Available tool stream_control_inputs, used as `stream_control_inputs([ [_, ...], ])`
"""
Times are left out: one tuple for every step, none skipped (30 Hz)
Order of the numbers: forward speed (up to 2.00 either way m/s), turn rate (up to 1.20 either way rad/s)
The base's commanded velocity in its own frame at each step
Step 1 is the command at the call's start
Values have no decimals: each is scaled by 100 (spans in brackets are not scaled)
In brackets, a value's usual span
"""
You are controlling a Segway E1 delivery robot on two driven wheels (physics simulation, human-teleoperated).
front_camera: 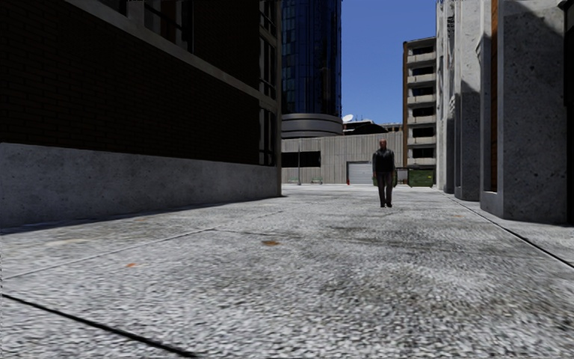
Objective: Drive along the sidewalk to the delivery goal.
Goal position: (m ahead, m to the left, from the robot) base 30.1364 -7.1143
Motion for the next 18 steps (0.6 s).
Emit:
stream_control_inputs([
  [200,0],
  [200,0],
  [200,0],
  [200,0],
  [200,0],
  [200,0],
  [200,0],
  [200,0],
  [200,0],
  [200,0],
  [200,0],
  [200,0],
  [200,0],
  [200,0],
  [200,0],
  [200,0],
  [200,0],
  [200,0],
])
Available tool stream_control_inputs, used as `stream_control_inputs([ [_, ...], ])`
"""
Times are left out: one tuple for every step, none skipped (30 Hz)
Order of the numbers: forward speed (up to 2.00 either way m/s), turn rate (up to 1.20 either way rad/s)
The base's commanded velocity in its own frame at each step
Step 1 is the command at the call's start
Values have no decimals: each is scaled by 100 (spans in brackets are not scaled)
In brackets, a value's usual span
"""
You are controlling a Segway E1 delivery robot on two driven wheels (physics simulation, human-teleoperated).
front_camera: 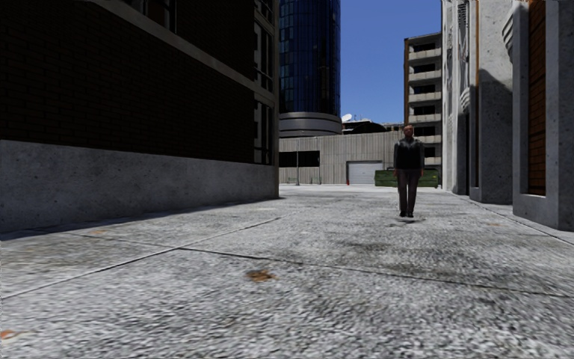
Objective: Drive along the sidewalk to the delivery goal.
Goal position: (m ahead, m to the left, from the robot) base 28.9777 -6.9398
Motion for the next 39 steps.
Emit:
stream_control_inputs([
  [200,0],
  [200,0],
  [200,0],
  [200,0],
  [200,0],
  [200,0],
  [200,0],
  [200,0],
  [200,0],
  [200,0],
  [200,0],
  [200,-1],
  [200,-4],
  [200,-5],
  [200,-5],
  [200,-6],
  [200,-9],
  [200,-9],
  [200,-19],
  [200,-28],
  [200,-31],
  [200,-31],
  [200,-31],
  [200,-31],
  [200,-31],
  [200,-31],
  [200,-31],
  [200,-32],
  [200,-32],
  [200,-32],
  [200,-32],
  [200,-32],
  [200,-32],
  [200,-35],
  [200,-38],
  [200,-39],
  [200,-39],
  [200,-39],
  [200,-40],
])
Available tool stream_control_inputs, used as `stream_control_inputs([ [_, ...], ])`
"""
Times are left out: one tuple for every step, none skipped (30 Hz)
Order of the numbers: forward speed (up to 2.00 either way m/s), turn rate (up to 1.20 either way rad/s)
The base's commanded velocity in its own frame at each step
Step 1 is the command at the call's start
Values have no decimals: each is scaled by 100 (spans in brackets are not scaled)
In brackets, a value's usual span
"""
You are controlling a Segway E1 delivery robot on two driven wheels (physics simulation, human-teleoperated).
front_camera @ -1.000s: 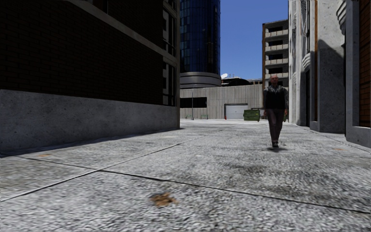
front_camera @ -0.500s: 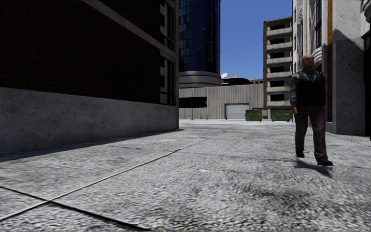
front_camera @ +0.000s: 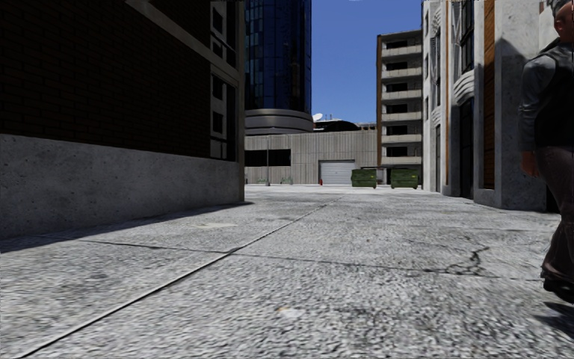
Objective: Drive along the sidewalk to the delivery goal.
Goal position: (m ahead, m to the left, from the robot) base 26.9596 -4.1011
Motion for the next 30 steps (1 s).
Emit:
stream_control_inputs([
  [200,-40],
  [200,-40],
  [200,-40],
  [200,-40],
  [200,-40],
  [200,-40],
  [200,-40],
  [200,-40],
  [200,-40],
  [200,-40],
  [200,-40],
  [200,-40],
  [200,-40],
  [200,-40],
  [200,-38],
  [200,-22],
  [200,-1],
  [200,-1],
  [200,0],
  [200,0],
  [200,0],
  [200,0],
  [200,0],
  [200,0],
  [200,0],
  [200,0],
  [200,0],
  [200,0],
  [200,0],
  [200,0],
])
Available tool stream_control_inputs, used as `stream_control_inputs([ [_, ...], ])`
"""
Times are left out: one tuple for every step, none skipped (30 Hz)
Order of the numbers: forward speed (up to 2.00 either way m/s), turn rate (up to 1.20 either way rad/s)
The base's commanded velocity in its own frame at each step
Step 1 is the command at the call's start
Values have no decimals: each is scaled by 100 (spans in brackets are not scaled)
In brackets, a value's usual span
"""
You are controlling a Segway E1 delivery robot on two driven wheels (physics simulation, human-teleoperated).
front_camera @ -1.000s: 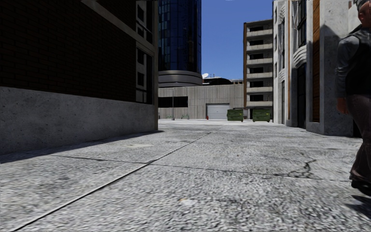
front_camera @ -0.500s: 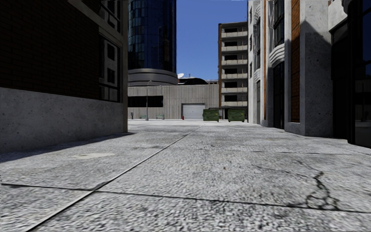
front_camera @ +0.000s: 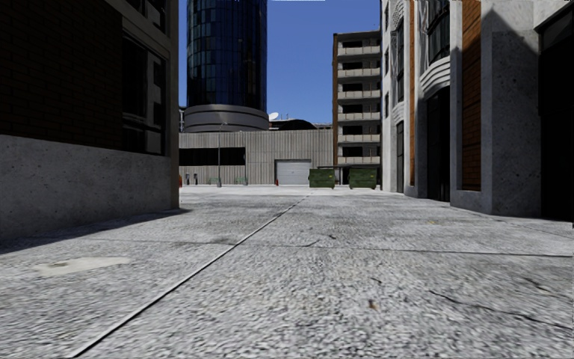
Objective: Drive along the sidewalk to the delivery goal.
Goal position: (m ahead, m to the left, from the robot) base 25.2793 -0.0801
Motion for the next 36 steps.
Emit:
stream_control_inputs([
  [200,0],
  [200,0],
  [200,0],
  [200,0],
  [200,0],
  [200,0],
  [200,0],
  [200,0],
  [200,0],
  [200,0],
  [200,0],
  [200,0],
  [200,0],
  [200,0],
  [200,0],
  [200,0],
  [200,0],
  [200,0],
  [200,0],
  [200,0],
  [200,0],
  [200,0],
  [200,0],
  [200,0],
  [200,0],
  [200,0],
  [200,0],
  [200,0],
  [200,0],
  [200,0],
  [200,0],
  [200,0],
  [200,0],
  [200,0],
  [200,0],
  [200,0],
])
